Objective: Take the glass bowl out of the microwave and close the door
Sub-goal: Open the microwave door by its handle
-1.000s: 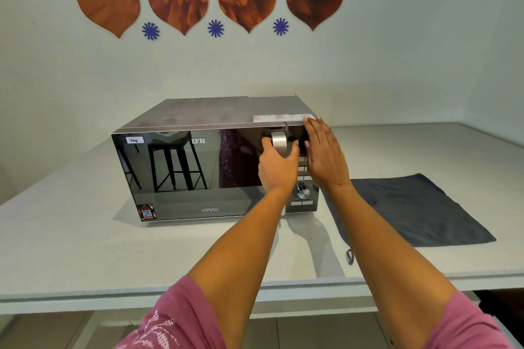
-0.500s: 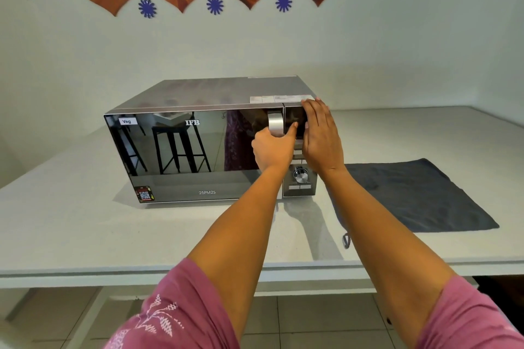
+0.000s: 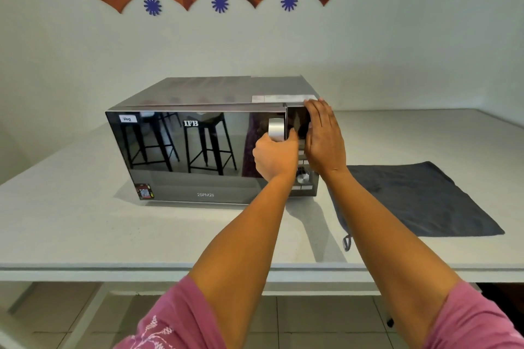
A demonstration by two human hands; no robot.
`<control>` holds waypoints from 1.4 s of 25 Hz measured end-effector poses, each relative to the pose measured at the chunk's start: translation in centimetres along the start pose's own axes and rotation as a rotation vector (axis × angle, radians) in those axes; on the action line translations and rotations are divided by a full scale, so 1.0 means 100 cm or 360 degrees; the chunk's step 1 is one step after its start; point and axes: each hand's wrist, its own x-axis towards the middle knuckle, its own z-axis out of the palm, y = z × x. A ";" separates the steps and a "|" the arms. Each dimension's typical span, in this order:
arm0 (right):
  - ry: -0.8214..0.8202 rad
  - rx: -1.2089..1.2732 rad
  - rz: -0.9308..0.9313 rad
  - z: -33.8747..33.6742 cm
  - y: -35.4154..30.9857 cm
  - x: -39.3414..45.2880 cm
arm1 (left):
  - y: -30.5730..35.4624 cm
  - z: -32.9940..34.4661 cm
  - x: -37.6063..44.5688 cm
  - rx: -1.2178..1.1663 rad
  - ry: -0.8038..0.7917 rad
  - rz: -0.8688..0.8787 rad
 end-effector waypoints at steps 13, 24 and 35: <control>-0.0005 0.1354 0.0402 -0.025 -0.065 0.033 | 0.040 -0.084 0.035 0.0206 0.0580 0.0417; -0.0211 0.1243 0.0222 -0.033 -0.083 0.007 | 0.051 -0.130 0.079 0.0977 -0.0261 -0.0064; -0.0768 0.1677 -0.0187 -0.061 -0.123 0.023 | 0.077 -0.169 0.104 0.1625 -0.0417 -0.0306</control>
